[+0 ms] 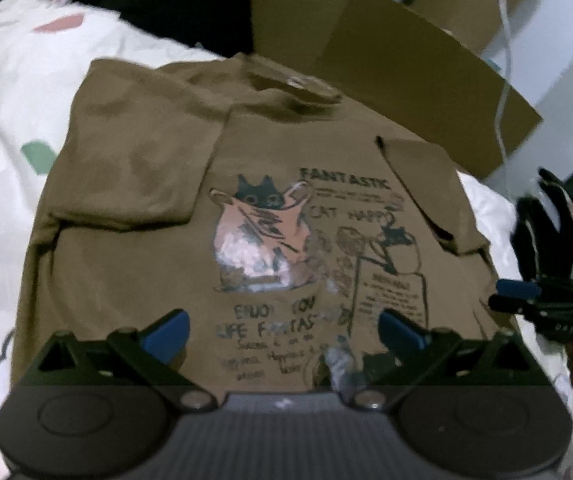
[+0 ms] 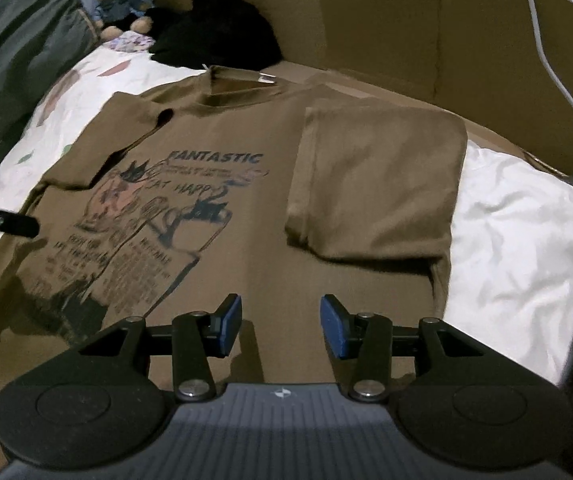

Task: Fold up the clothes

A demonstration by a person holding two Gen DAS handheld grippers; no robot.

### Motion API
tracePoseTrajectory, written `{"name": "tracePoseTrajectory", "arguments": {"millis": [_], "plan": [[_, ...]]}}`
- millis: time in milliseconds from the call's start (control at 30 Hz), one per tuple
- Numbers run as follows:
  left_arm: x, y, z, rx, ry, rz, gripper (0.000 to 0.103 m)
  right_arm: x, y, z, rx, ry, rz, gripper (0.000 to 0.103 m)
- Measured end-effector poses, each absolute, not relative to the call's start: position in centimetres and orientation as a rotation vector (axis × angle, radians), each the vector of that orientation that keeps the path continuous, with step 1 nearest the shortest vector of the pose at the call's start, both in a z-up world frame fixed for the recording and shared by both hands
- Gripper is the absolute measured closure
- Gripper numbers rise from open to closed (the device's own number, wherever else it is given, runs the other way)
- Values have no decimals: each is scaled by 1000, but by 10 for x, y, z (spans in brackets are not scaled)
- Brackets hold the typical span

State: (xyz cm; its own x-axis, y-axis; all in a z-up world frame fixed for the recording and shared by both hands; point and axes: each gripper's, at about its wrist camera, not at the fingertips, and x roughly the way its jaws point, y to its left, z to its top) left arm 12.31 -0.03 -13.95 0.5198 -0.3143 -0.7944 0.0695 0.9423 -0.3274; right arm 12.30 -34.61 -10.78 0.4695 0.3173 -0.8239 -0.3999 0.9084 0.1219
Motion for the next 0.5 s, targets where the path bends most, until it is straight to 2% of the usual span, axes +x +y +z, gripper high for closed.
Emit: {"name": "tracePoseTrajectory", "arguments": {"millis": [233, 500], "plan": [[93, 2, -120, -121, 999, -304, 2, 86, -375, -80, -107, 970, 397, 54], [68, 18, -102, -218, 923, -205, 2, 64, -398, -56, -132, 920, 331, 54]]}}
